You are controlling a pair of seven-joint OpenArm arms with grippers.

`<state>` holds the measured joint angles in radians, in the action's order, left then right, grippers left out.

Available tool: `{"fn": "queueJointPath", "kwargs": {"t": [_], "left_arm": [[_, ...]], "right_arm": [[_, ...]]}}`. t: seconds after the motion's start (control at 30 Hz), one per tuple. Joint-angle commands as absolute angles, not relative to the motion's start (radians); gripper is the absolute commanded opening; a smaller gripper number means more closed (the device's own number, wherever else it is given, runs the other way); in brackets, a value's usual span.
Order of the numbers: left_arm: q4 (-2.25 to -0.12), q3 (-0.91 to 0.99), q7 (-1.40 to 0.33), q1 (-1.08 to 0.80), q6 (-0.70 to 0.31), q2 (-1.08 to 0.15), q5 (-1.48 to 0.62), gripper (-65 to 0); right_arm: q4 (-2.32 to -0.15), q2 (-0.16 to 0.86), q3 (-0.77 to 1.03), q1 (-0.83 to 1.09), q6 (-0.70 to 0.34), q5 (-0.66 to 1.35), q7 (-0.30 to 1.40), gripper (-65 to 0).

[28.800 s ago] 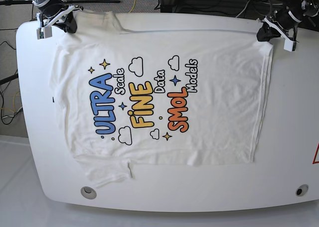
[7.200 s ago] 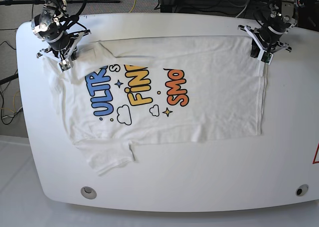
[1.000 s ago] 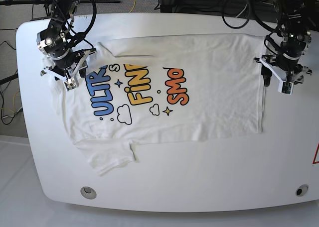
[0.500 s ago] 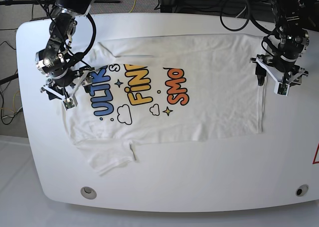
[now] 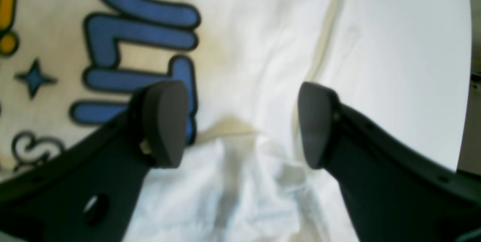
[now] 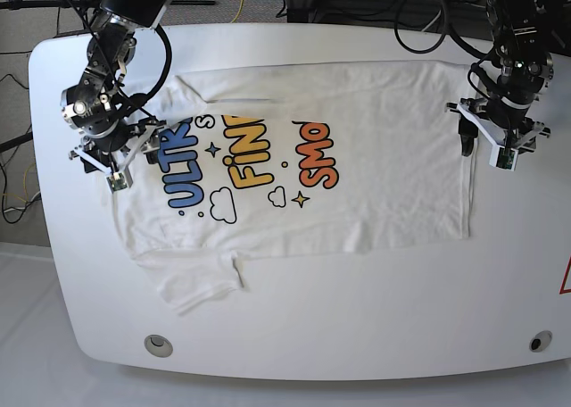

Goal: Fold the T-shirt properly
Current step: 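Move both open grippers along the shirt's side edges toward the hem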

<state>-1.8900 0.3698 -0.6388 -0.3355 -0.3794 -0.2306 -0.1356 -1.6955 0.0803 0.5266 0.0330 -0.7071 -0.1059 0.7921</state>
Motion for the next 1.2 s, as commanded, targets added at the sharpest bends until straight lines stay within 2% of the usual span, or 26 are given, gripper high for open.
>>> {"fn": "queueJointPath", "kwargs": {"t": [0.0,0.1,0.17,0.3,0.43,0.5,0.83,1.17], "left_arm": [[-1.914,0.382,-0.591,-0.340,-0.375,-0.251,-0.145,-34.4],[-1.904,0.385,-0.576,-0.333,-0.374,-0.256,-0.147,-35.5],[-1.845,0.372,-0.593,-0.275,-0.368,-0.258,-0.131,-35.5],[-1.742,0.351,-0.637,-0.171,-0.369,-0.264,-0.119,-32.4],[-1.649,0.320,-0.656,-0.078,-0.373,-0.266,-0.107,-27.9],[-1.551,0.288,-0.658,0.018,-0.374,-0.265,-0.089,-25.1],[-1.443,0.281,-0.636,0.134,-0.370,-0.273,-0.064,-22.4],[-1.413,0.273,-0.649,0.204,-0.370,-0.273,-0.065,-22.9]], "right_arm": [[-1.728,0.092,0.542,0.019,-0.698,-0.099,0.777,-29.6],[-1.717,0.097,0.548,0.008,-0.698,-0.096,0.774,-31.9],[-1.641,0.123,0.542,-0.046,-0.698,-0.107,0.734,-26.9],[-1.546,0.158,0.528,-0.113,-0.698,-0.112,0.697,-23.6],[-1.435,0.181,0.516,-0.196,-0.698,-0.121,0.671,-22.9],[-1.300,0.207,0.517,-0.298,-0.698,-0.128,0.641,-22.3],[-1.042,0.285,0.507,-0.492,-0.698,-0.139,0.613,-23.0],[-0.993,0.336,0.488,-0.532,-0.698,-0.137,0.609,-23.0]]}}
